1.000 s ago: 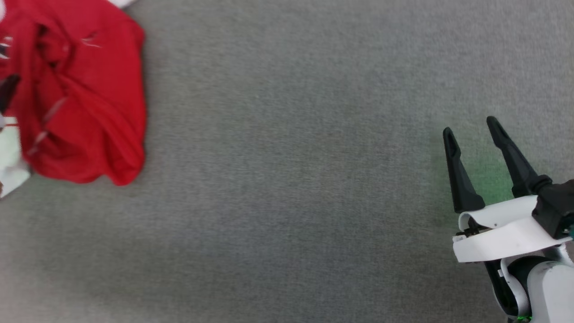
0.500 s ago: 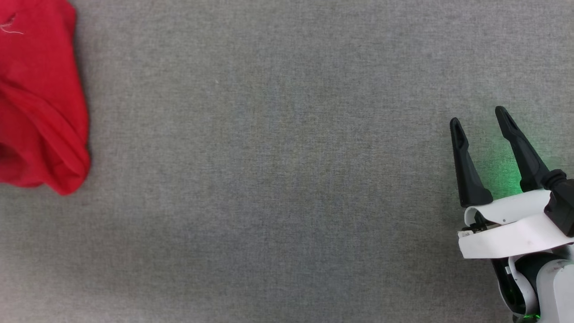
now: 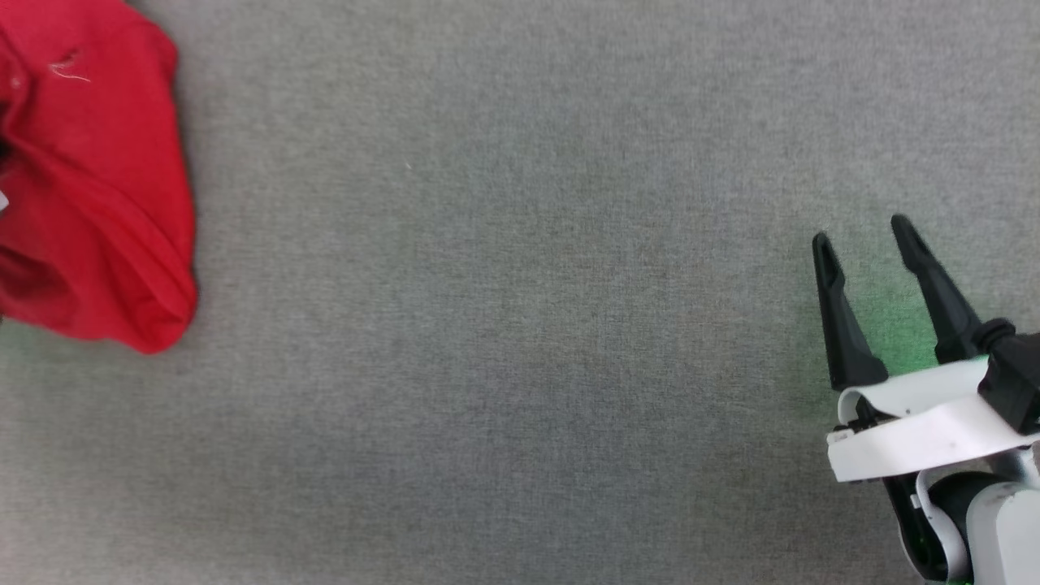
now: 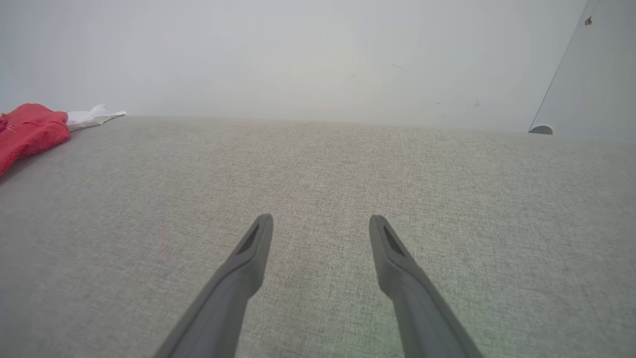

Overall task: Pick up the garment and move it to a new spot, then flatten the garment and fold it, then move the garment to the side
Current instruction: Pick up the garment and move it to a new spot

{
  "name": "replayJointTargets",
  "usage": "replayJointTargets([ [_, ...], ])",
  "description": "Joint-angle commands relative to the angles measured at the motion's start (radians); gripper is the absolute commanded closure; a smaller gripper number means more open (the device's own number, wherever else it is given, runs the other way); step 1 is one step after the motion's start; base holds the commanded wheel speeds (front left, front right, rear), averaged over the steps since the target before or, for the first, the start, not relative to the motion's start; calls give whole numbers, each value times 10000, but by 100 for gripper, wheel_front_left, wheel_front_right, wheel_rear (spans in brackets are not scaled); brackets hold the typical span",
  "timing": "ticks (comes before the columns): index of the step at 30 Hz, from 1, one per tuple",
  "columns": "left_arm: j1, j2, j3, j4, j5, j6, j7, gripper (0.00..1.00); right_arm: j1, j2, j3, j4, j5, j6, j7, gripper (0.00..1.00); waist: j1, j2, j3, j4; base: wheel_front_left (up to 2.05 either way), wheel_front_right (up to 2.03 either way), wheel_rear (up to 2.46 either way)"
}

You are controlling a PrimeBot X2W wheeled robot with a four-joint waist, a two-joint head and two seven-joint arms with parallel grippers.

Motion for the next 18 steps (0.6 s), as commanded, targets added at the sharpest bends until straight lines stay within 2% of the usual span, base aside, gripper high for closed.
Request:
replayJointTargets([
  [1, -174, 33, -122, -57, 59, -65, -220, 100, 171, 40, -46, 96, 61, 8, -54, 0, 0, 0, -527, 201, 0, 0, 0],
  [9, -671, 154, -924, -702, 385, -119, -1364, 100, 767, 186, -138, 494, 161, 8, -162, 0, 0, 0, -1920, 770, 0, 0, 0],
  [18, -1465, 78, -1898, -1638, 639, -123, -2041, 100, 1332, 362, -17, 896, 263, 8, -235, 0, 0, 0, -3505, 1219, 0, 0, 0],
])
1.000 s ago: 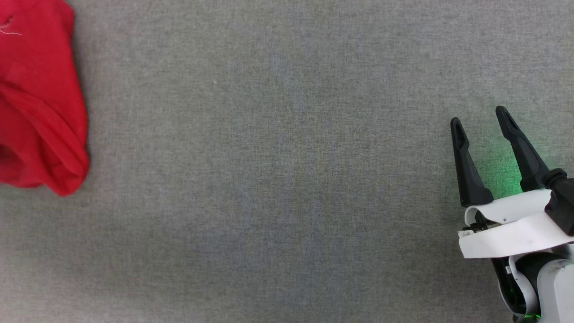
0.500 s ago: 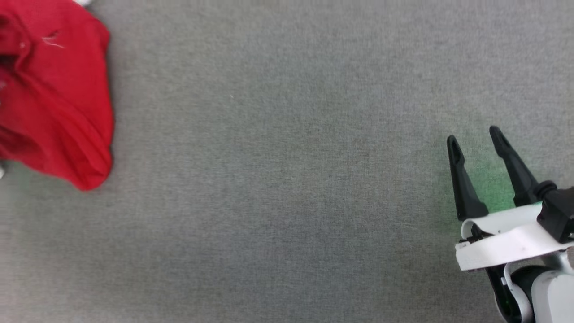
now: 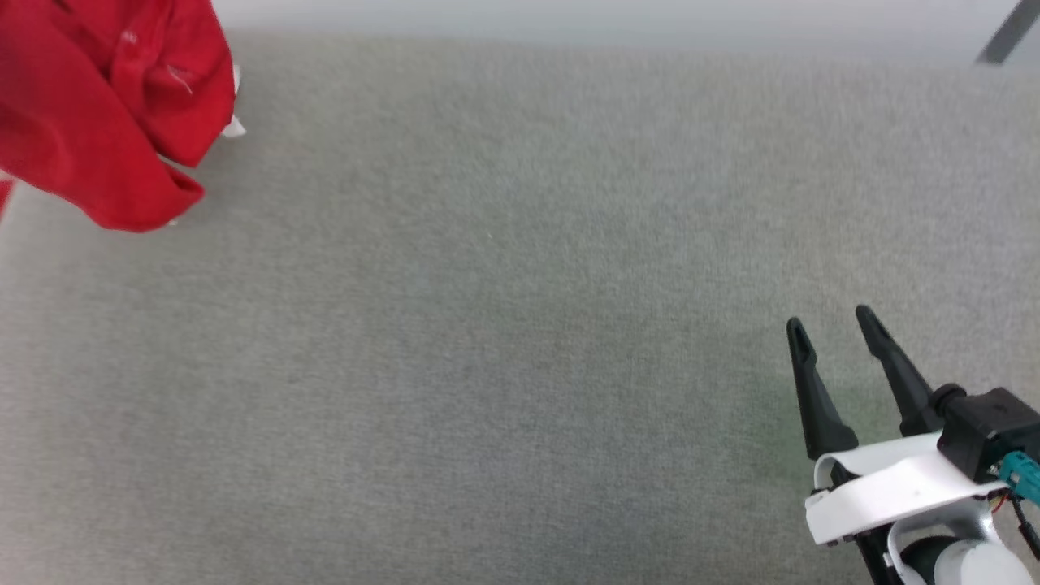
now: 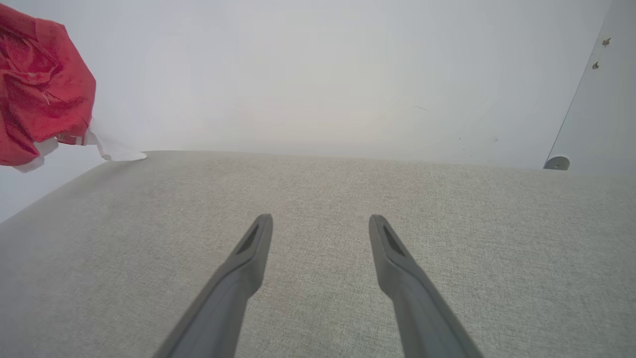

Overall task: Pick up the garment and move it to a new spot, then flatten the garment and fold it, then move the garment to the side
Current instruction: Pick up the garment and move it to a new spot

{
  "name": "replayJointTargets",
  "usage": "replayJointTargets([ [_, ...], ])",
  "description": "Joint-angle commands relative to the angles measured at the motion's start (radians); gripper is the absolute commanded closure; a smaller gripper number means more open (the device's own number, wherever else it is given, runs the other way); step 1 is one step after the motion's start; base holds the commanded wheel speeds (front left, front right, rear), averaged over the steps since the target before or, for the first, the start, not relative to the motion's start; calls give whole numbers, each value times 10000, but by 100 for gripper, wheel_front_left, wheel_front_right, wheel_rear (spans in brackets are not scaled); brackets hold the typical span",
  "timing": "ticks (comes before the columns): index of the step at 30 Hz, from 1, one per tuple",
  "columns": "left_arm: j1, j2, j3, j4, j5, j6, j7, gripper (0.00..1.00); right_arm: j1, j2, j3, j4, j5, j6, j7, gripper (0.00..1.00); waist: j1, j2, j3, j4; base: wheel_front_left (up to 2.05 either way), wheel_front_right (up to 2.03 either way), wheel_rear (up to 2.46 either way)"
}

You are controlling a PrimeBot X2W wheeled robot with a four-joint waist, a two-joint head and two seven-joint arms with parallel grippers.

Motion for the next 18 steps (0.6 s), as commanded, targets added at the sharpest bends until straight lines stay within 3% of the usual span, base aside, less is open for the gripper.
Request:
replayJointTargets([
  [1, -268, -17, -138, -216, 49, -37, -122, 100, 235, 57, 7, 73, 82, 8, -55, 0, 0, 0, -1106, 484, 0, 0, 0],
  [10, -654, -278, -958, -1329, -607, -39, 499, 100, 643, 206, -189, 249, 174, 8, -208, 0, 0, 0, -2022, 495, 0, 0, 0],
  [18, -329, -414, -1299, -2478, -1137, 11, 1386, 100, 864, 282, -795, 259, 23, 8, -302, 0, 0, 0, -2242, 64, 0, 0, 0],
])
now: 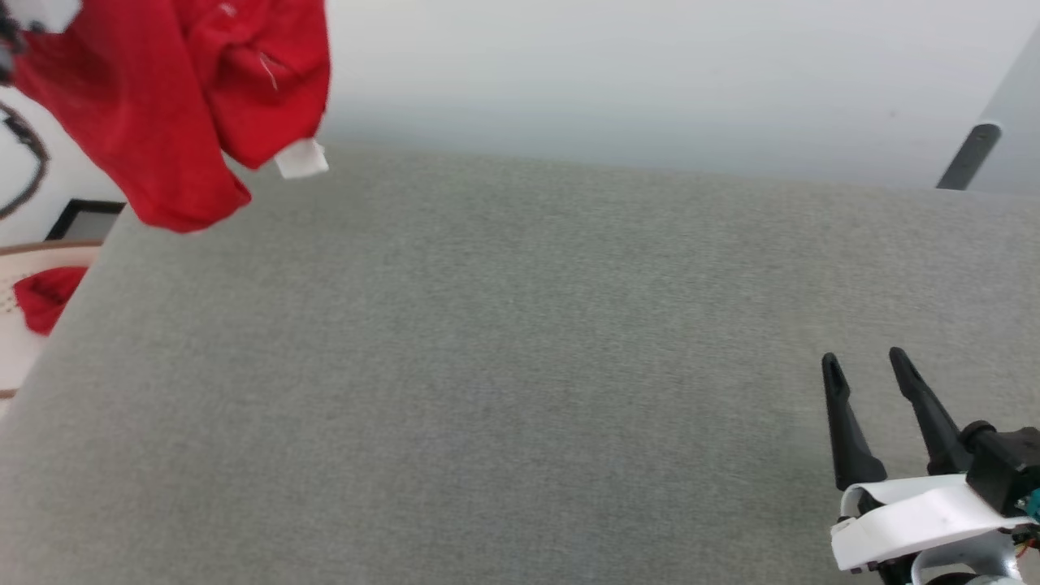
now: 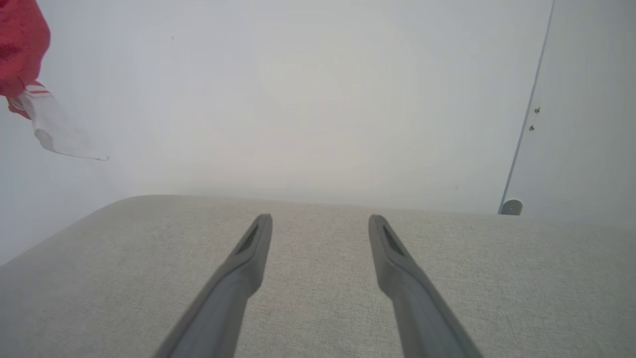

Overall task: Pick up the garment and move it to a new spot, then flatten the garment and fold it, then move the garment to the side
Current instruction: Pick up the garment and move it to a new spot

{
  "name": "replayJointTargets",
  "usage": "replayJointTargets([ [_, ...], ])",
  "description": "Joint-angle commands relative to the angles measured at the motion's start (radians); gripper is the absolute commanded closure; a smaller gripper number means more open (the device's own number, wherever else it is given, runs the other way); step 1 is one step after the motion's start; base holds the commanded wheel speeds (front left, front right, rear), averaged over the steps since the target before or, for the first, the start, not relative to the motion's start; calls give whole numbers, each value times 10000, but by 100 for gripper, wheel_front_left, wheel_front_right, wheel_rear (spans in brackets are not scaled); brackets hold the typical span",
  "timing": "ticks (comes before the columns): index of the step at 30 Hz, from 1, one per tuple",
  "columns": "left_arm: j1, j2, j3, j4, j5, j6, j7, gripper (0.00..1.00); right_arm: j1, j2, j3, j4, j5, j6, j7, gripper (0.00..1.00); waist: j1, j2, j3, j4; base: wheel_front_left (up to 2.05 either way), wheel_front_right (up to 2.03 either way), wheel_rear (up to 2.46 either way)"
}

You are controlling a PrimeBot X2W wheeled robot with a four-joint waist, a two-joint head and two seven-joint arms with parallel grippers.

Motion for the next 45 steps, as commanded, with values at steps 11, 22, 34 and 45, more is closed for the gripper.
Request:
replayJointTargets([
  [11, 989, -432, -169, -2214, -609, 572, 1193, 100, 117, 46, -899, 25, -98, 8, -167, 0, 0, 0, 119, -1157, 0, 0, 0],
  [22, 2096, -880, -638, -5025, -900, 1474, 2253, 100, -103, 49, -1655, 320, 100, 8, -508, 0, 0, 0, 513, -2146, 0, 0, 0],
  [34, 3918, -1008, -1308, -7105, -886, 2374, 2833, 100, -479, 49, -1765, 955, 307, 8, -939, 0, 0, 0, 1177, -2907, 0, 0, 0],
  [45, 6027, -684, -1545, -7373, -1187, 2920, 2957, 100, -680, 49, -1699, 1418, 489, 8, -1228, 0, 0, 0, 1506, -3066, 0, 0, 0],
])
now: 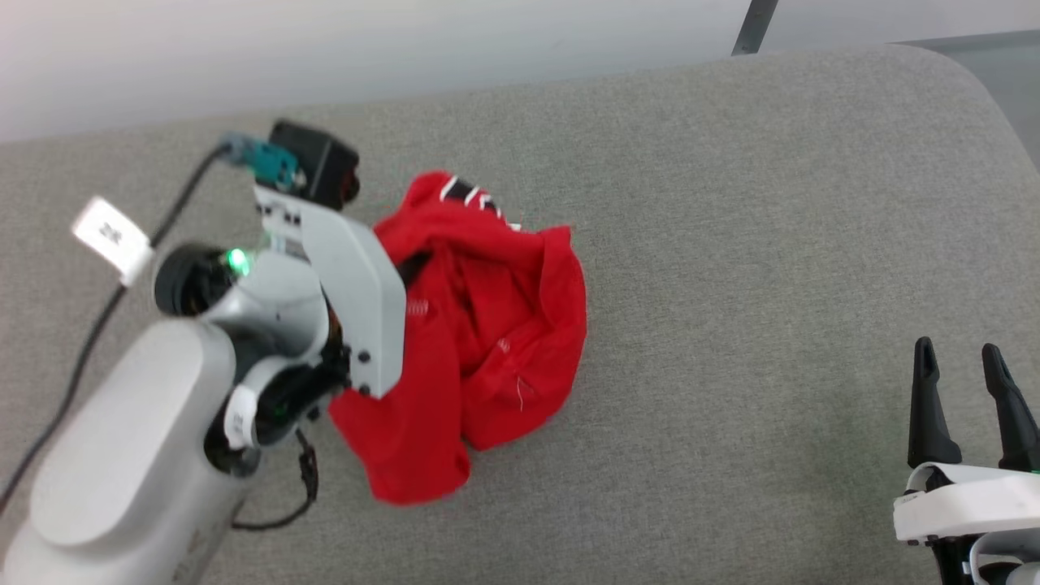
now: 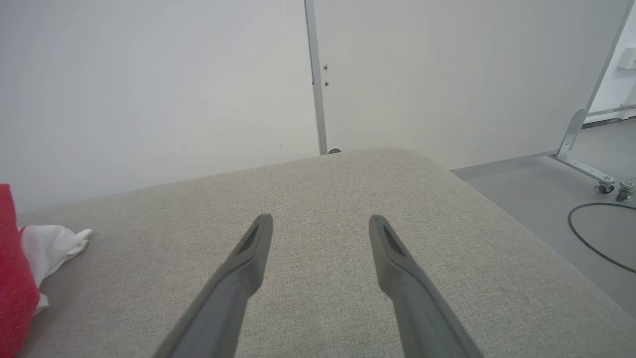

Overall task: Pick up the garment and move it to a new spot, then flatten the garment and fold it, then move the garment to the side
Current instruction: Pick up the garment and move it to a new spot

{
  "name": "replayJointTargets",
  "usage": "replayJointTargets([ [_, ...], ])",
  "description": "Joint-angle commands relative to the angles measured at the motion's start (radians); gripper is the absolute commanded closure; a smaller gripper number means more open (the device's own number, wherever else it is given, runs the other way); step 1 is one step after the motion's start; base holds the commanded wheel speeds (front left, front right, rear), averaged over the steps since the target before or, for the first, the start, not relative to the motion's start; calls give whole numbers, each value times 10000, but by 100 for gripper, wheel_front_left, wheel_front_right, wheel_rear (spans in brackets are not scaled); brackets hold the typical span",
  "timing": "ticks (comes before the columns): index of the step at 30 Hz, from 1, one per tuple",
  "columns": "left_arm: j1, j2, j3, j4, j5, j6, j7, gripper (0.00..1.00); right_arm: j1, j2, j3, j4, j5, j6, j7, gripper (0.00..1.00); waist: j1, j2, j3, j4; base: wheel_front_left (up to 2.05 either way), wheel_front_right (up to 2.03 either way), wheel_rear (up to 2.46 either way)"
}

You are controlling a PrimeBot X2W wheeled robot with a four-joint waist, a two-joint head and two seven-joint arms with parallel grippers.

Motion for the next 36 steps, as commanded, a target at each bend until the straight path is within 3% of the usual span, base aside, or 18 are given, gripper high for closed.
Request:
replayJointTargets([
  [1, 328, 77, -29, 84, -74, 97, 27, 100, -81, 26, 51, 60, 111, 8, -78, 0, 0, -1, 35, 3, 0, 0, 0],
  [14, 1437, 8, -472, 1246, -453, -187, 100, 100, -247, 27, 297, 352, 82, 6, -103, 0, 0, -1, -16, 218, 0, 0, 0],
  [15, 1430, -45, -465, 1338, -544, -224, 79, 96, -250, 25, 312, 337, 47, 6, -90, 0, 0, -1, -57, 249, 0, 0, 0],
  [16, 1381, -42, -478, 1411, -552, -295, 68, 85, -242, 25, 327, 325, 22, 8, -55, 0, 0, -1, -108, 283, 0, 0, 0],
  [19, 1251, -82, -457, 1543, -629, -395, 36, 34, -177, 25, 379, 255, -89, 6, 21, 0, 0, -1, -299, 395, 0, 0, 0],
  [20, 1218, -80, -462, 1547, -621, -443, 23, 13, -145, 25, 387, 229, -102, 6, 65, 0, 0, -1, -375, 442, 0, 0, 0],
  [21, 1192, -65, -470, 1544, -594, -476, -15, 0, -110, 25, 393, 200, -130, 6, 91, 0, 0, -1, -453, 494, 0, 0, 0],
  [29, 1462, -35, -226, 1319, -670, -565, -581, 0, 101, 24, 611, -136, -405, 8, 404, 0, 0, -1, -1133, 1027, 0, 0, 0],
  [36, 2222, 107, 329, 926, -491, -819, -2312, 0, 401, 24, 836, -395, -576, 6, 618, 0, 0, -1, -1791, 1579, 0, 0, 0],
])
